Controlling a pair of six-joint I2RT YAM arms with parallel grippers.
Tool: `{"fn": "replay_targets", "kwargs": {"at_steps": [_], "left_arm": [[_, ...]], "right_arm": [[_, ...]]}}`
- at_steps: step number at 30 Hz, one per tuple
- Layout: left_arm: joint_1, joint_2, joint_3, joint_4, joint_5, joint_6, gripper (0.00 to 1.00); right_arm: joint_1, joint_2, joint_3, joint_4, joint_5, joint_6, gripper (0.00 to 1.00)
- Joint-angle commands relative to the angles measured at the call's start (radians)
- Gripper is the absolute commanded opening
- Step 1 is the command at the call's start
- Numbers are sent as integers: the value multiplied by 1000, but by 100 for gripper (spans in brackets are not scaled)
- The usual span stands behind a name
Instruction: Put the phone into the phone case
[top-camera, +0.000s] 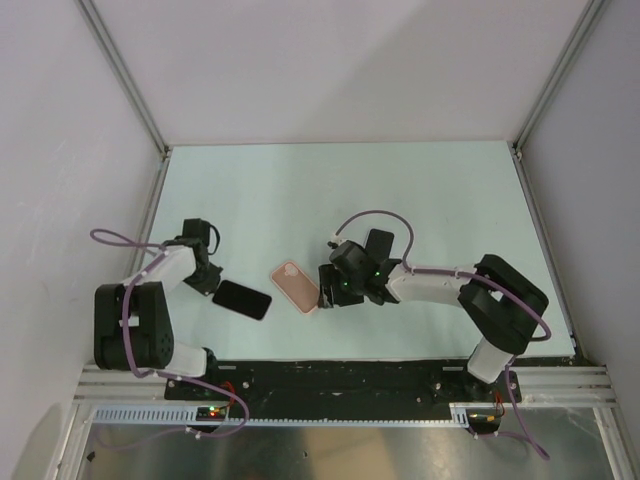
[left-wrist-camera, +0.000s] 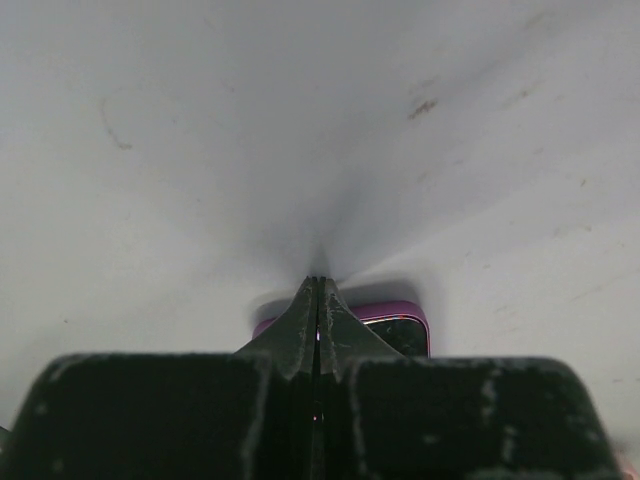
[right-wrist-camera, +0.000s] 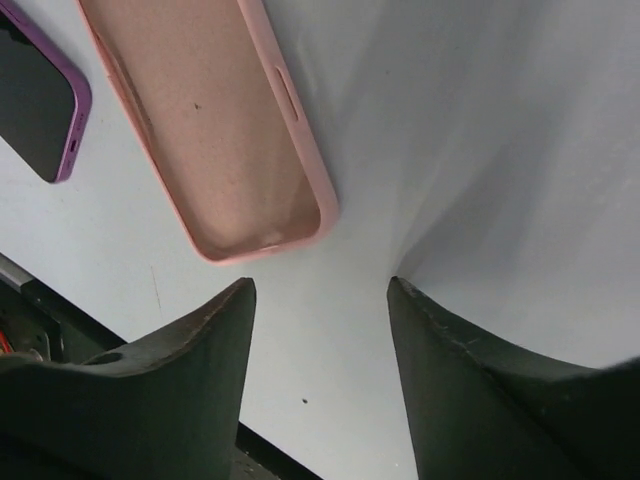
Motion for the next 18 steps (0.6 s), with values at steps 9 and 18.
{"fn": "replay_targets", "kwargs": {"at_steps": [9,18], "left_arm": [[-139,-87,-88,3,48,-84,0],[-231,-139,-147,28,75,-133,0]], "right_arm": [[51,144,120,41,103,93,29],[-16,252,288,-51,187,-1,29]]}}
